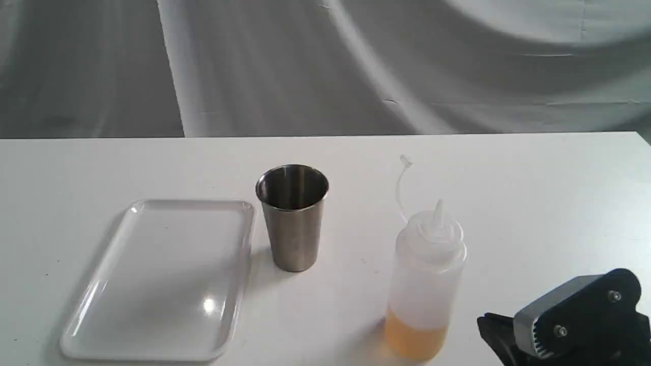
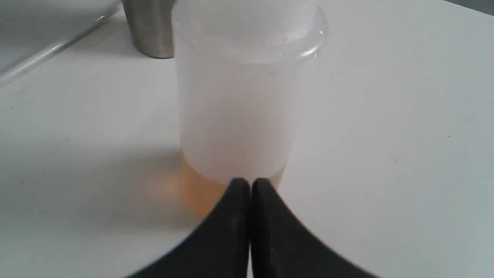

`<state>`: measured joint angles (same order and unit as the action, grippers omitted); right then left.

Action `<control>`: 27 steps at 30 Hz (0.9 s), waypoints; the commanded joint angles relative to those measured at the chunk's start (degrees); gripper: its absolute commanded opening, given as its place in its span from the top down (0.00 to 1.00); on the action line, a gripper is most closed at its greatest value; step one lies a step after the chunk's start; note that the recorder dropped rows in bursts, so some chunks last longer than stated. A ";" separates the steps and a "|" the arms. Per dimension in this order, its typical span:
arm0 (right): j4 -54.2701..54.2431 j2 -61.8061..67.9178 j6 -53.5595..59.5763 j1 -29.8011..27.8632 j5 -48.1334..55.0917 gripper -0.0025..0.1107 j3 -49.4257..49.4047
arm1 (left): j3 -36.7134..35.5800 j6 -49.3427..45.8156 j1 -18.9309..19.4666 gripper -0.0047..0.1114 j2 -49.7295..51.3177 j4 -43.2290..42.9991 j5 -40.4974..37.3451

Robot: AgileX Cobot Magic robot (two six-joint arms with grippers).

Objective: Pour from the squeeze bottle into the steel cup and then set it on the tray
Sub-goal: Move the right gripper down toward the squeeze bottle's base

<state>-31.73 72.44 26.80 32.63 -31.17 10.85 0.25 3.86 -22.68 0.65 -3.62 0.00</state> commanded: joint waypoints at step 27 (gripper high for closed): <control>9.50 0.02 -10.12 0.26 -7.83 0.98 -4.86 | -0.25 0.12 0.11 0.89 0.18 -0.24 0.00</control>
<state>-23.34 72.44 17.17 32.63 -37.99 6.28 0.25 3.86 -22.68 0.65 -3.62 0.00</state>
